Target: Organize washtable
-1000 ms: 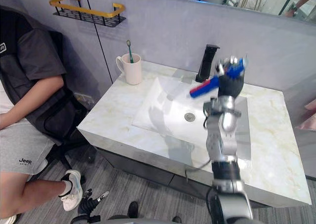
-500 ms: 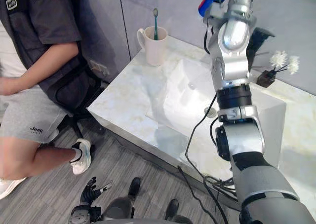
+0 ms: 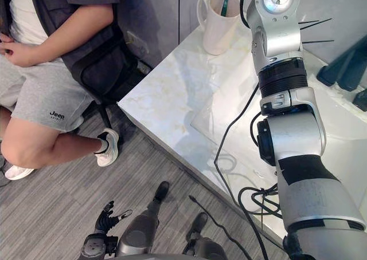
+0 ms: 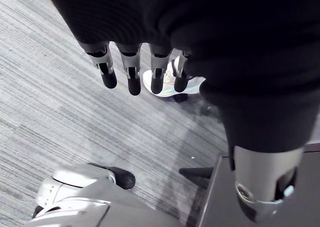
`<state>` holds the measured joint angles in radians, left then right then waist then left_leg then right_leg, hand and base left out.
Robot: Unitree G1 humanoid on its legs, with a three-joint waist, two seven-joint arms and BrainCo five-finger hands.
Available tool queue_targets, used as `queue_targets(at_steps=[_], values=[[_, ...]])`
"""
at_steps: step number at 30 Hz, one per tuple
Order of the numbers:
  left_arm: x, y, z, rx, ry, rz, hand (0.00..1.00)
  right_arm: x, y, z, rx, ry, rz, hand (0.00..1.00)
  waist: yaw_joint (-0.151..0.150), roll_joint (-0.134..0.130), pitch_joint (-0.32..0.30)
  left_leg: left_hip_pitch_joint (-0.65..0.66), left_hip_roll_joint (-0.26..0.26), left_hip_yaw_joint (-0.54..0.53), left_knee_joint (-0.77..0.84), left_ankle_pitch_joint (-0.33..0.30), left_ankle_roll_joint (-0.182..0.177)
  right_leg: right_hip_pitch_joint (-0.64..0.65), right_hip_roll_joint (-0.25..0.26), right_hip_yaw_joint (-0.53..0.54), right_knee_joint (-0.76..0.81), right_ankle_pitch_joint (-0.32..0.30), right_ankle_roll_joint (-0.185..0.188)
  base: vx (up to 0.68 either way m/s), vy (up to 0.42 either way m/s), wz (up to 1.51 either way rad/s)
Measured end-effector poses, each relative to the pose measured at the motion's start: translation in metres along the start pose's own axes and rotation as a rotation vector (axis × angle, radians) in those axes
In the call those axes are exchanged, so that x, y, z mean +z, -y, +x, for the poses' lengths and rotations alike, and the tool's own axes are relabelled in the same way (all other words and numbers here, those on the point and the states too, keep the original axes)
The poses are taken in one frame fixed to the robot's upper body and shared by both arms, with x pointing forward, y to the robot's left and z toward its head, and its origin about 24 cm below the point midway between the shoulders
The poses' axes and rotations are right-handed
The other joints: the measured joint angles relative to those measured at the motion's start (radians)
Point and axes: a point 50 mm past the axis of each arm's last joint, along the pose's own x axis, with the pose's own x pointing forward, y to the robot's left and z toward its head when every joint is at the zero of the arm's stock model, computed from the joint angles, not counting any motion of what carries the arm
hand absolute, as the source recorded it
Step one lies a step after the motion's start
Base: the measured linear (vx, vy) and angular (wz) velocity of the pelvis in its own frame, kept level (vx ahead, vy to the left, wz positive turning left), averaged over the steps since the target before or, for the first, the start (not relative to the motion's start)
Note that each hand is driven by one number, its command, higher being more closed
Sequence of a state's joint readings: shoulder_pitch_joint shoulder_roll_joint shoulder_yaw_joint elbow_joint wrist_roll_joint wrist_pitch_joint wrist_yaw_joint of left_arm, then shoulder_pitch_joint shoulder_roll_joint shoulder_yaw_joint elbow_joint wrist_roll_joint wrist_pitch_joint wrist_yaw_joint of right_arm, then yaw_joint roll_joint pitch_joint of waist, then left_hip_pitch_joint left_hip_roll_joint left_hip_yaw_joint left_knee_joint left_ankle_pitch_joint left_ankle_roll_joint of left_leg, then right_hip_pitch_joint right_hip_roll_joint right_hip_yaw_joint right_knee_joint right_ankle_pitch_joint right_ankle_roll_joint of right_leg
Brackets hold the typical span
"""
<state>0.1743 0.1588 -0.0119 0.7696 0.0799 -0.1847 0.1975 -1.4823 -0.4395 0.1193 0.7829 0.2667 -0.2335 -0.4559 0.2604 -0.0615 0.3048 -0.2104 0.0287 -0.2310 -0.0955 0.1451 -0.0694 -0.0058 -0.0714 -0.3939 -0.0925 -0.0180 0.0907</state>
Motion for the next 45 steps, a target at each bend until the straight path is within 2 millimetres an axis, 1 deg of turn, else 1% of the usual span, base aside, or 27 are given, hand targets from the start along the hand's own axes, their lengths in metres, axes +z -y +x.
queue_targets(at_steps=[4,7,8,11,14,16,24,29,31,33,35,37,39,40,41,42,43,44,45], values=[[0.0,0.004,-0.001,-0.013,0.005,0.005,0.0,-0.002,0.001,0.002,-0.007,-0.015,-0.011,1.0,0.004,0.015,0.012,-0.018,-0.005,-0.026,0.0,0.002,-0.002,-0.004,0.001,-0.027,-0.002,-0.007,0.0,0.01,0.007,0.18],[0.001,0.004,-0.001,-0.013,0.012,0.004,0.0,-0.004,0.0,0.001,0.0,-0.019,-0.022,1.0,0.004,0.018,0.015,-0.031,-0.009,-0.042,0.0,0.003,-0.004,-0.009,0.001,-0.044,-0.005,-0.009,-0.001,0.03,0.007,0.16],[0.002,0.004,-0.001,-0.011,0.018,0.003,0.0,-0.006,-0.001,0.0,0.006,-0.029,-0.034,0.0,0.006,0.018,0.015,-0.034,-0.011,-0.045,0.0,0.003,-0.004,-0.01,0.0,-0.047,-0.005,-0.011,-0.002,0.03,0.015,0.11],[0.002,0.004,-0.001,0.0,0.02,0.003,0.0,-0.013,-0.002,-0.002,0.012,-0.058,-0.061,0.0,0.007,0.019,0.018,-0.034,-0.013,-0.05,0.001,0.003,-0.004,-0.008,-0.001,-0.054,-0.005,-0.014,-0.001,0.02,0.021,0.06],[0.003,0.005,0.0,-0.001,0.02,-0.005,0.0,-0.013,-0.001,-0.002,0.011,-0.059,-0.061,0.0,0.006,0.026,0.033,-0.031,-0.012,-0.055,0.001,0.005,-0.006,-0.006,0.0,-0.059,0.003,-0.022,-0.006,0.0,0.019,0.05],[0.003,0.005,0.0,0.0,0.02,-0.011,0.0,-0.014,-0.001,-0.002,0.01,-0.062,-0.062,0.0,0.006,0.028,0.04,-0.031,-0.01,-0.058,0.001,0.005,-0.006,-0.006,0.001,-0.061,0.007,-0.026,-0.003,-0.03,0.019,0.03],[0.009,0.007,0.005,-0.002,0.029,-0.007,0.0,-0.014,-0.001,-0.003,-0.01,-0.063,-0.062,0.0,0.005,0.03,0.042,-0.017,-0.008,-0.045,0.001,0.005,-0.006,-0.007,-0.003,-0.046,0.023,-0.031,-0.003,-0.01,0.027,-0.05],[0.01,0.007,0.005,0.01,0.031,-0.006,0.0,-0.023,0.004,-0.011,-0.013,-0.073,-0.058,0.0,-0.002,0.029,0.042,0.003,-0.001,-0.04,0.0,0.004,-0.006,0.006,0.0,-0.039,0.032,-0.034,-0.007,-0.04,0.022,-0.05],[0.01,0.007,0.005,0.01,0.031,-0.005,0.0,-0.026,0.009,-0.016,-0.025,-0.075,-0.044,0.0,-0.002,0.029,0.042,0.008,0.001,-0.04,0.0,0.004,-0.006,0.006,0.0,-0.039,0.04,-0.036,-0.007,-0.04,0.02,-0.01],[0.01,0.007,0.005,0.009,0.029,-0.005,0.0,-0.024,0.012,-0.018,-0.027,-0.059,-0.028,0.0,-0.013,0.028,0.041,0.017,0.001,-0.039,0.0,0.004,-0.006,0.014,0.0,-0.038,0.04,-0.036,-0.007,0.0,0.0,0.0],[0.009,0.007,0.005,0.009,0.024,-0.004,0.0,-0.011,0.011,-0.02,-0.016,0.003,0.003,0.0,-0.027,0.024,0.039,0.024,0.001,-0.037,0.0,0.004,-0.006,0.022,0.0,-0.038,0.04,-0.036,-0.006,0.0,0.0,0.0],[0.009,0.006,0.005,0.013,0.02,-0.006,0.0,0.004,0.011,-0.021,0.003,0.086,-0.001,0.0,-0.033,0.022,0.038,0.038,0.002,-0.022,0.0,0.004,-0.006,0.032,-0.001,-0.026,0.04,-0.036,-0.006,-0.02,0.022,-0.13],[0.007,0.003,0.005,0.026,0.009,-0.014,0.0,0.015,0.016,-0.024,0.023,0.152,-0.026,0.0,-0.049,0.01,0.031,0.058,0.003,-0.008,0.0,0.004,-0.006,0.045,-0.003,-0.011,0.039,-0.036,-0.006,-0.02,0.018,-0.15],[0.005,0.001,0.005,0.033,-0.001,-0.016,0.0,0.021,0.021,-0.027,0.04,0.198,-0.048,0.0,-0.069,-0.006,0.018,0.065,0.004,-0.002,0.0,0.004,-0.006,0.047,-0.002,-0.007,0.038,-0.036,-0.006,-0.04,0.004,-0.2],[0.001,-0.003,0.003,0.039,-0.008,-0.006,0.0,0.025,0.029,-0.032,0.064,0.235,-0.064,0.0,-0.087,-0.03,-0.001,0.07,0.008,0.012,0.0,0.003,-0.006,0.044,-0.001,0.009,0.037,-0.036,-0.006,-0.03,0.004,-0.27],[0.0,-0.006,0.003,0.044,-0.013,0.0,0.0,0.026,0.033,-0.035,0.077,0.252,-0.081,0.0,-0.095,-0.043,-0.01,0.075,0.01,0.021,0.0,0.003,-0.006,0.044,-0.001,0.017,0.037,-0.036,-0.006,-0.01,0.003,-0.37],[-0.004,-0.011,0.002,0.055,-0.024,0.0,0.0,0.028,0.043,-0.043,0.105,0.283,-0.113,0.0,-0.117,-0.063,-0.027,0.085,0.012,0.039,0.0,0.002,-0.005,0.047,-0.001,0.029,0.038,-0.035,-0.007,0.0,0.008,-0.38],[-0.009,-0.014,0.0,0.064,-0.039,-0.001,0.0,0.028,0.054,-0.051,0.13,0.301,-0.149,0.0,-0.14,-0.076,-0.056,0.087,0.015,0.052,0.0,-0.003,-0.005,0.043,-0.001,0.044,0.038,-0.034,-0.006,-0.01,0.014,-0.4],[-0.01,-0.015,0.0,0.062,-0.046,-0.001,0.0,0.028,0.065,-0.058,0.146,0.311,-0.184,0.0,-0.151,-0.081,-0.071,0.095,0.016,0.062,0.0,-0.006,-0.004,0.044,-0.001,0.053,0.038,-0.031,-0.005,0.0,0.019,-0.34]])
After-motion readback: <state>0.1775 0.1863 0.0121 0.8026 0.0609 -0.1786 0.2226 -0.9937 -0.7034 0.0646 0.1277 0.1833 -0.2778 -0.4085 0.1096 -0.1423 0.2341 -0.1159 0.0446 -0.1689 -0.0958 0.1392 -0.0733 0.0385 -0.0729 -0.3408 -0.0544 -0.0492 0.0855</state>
